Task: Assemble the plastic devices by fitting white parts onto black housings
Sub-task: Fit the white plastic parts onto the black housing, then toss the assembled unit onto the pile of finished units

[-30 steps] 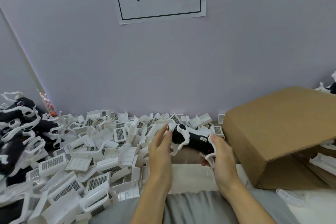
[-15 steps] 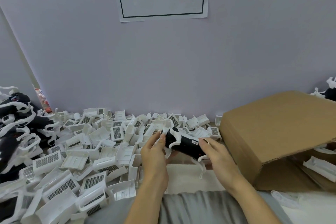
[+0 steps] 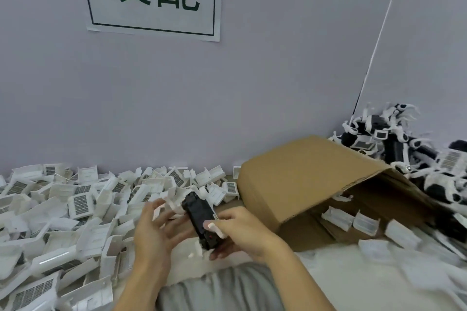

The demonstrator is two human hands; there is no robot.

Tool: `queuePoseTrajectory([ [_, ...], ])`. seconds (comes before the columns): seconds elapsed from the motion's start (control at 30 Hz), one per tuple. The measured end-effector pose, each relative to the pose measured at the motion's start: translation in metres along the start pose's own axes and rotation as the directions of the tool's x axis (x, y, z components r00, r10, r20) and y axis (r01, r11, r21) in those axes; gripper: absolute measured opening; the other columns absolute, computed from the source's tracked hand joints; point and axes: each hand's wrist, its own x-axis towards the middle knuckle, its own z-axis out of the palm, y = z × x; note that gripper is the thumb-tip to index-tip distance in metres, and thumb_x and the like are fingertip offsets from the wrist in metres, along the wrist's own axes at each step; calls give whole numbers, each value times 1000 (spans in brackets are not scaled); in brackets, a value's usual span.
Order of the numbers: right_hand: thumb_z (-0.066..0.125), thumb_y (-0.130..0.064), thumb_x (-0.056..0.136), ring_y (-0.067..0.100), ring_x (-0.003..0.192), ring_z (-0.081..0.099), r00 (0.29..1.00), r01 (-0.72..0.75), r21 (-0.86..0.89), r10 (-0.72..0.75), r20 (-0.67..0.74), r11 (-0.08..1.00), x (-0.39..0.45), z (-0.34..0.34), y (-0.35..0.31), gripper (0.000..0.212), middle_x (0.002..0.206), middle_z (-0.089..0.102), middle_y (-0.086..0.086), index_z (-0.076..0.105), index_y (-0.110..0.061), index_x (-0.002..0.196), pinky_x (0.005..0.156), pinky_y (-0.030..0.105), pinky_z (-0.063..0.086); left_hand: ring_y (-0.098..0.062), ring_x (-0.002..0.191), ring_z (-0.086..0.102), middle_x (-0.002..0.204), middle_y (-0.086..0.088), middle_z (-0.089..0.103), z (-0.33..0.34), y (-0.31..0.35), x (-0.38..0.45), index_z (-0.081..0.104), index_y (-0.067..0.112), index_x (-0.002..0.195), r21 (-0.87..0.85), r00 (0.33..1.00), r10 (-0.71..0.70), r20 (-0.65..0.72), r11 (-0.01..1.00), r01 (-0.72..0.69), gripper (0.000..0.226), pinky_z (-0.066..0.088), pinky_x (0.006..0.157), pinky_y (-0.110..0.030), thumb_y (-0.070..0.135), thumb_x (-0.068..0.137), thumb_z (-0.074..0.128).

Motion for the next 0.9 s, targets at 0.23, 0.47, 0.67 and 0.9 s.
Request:
queuePoseTrajectory([
  [0.23,46,-15,104,29,81,65,923,376,660,-198,-331,651,9,-58,-96,34,107,63,22,56,7,127,74,35,58,-36,89,70,103,-19,73,-1,4,-5,58,14,111,100,999,-11,30,995,8,34,60,51,-41,40,106,37],
  [0.47,35,-32,108,34,133,47,732,510,559,12,-682,654,12,-104,-91,47,157,34,17,35,-16,151,101,40,44,-36,80,68,97,-18,74,1,0,-3,60,11,110,196,999,13,34,980,-19,36,55,53,-39,37,107,36],
  [0.67,47,-10,100,10,86,71,787,292,317,-38,-616,902,23,17,16,26,98,73,-4,67,-22,110,71,30,57,-31,62,66,78,-16,74,1,-6,3,64,6,99,269,998,41,44,962,-52,30,54,42,-33,24,106,41],
  [0.9,46,1,96,22,80,70,866,203,120,-121,-485,972,33,34,36,33,88,74,1,72,-18,103,65,32,55,-21,64,65,76,-9,70,7,-4,-1,66,10,91,596,973,183,137,770,-229,24,54,52,-33,-3,98,47],
])
